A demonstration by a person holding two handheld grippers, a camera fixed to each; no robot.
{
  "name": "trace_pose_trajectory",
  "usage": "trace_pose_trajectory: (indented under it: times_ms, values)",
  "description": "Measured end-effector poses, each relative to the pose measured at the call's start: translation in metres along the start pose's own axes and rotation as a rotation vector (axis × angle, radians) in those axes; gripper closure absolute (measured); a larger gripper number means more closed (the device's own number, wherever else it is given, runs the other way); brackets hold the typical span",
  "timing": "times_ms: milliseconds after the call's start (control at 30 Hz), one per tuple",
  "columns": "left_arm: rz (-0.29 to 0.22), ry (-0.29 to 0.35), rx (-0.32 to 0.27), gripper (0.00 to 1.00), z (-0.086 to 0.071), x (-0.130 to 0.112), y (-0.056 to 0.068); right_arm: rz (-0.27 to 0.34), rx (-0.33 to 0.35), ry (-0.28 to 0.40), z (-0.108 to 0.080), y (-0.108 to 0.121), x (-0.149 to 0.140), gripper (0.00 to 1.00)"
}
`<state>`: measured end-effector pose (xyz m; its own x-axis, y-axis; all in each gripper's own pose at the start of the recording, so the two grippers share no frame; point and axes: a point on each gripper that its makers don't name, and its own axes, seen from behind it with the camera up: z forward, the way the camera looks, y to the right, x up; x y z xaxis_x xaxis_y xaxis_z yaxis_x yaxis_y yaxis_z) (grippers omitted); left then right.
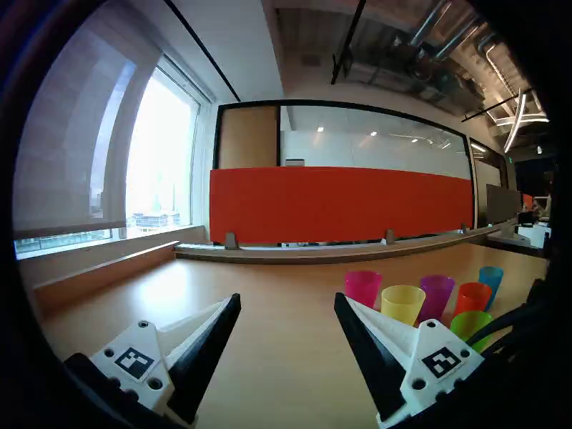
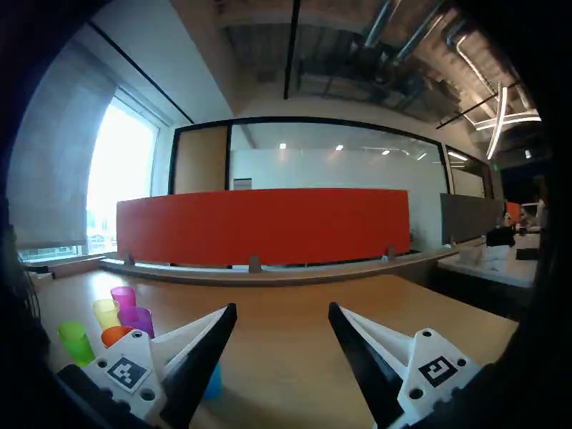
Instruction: Pour water
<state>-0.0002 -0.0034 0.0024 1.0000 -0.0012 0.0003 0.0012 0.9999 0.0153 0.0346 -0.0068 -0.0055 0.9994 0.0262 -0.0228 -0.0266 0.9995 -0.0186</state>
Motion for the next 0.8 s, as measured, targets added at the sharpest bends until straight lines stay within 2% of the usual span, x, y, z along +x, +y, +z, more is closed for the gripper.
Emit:
trace_pose_trajectory:
  times_ms: [800]
  values:
    - [0.001, 0.0, 0.0, 0.03, 0.0, 0.0, 0.001, -0.023, 0.003, -0.03, 0.003, 0.004, -0.025, 0.0]
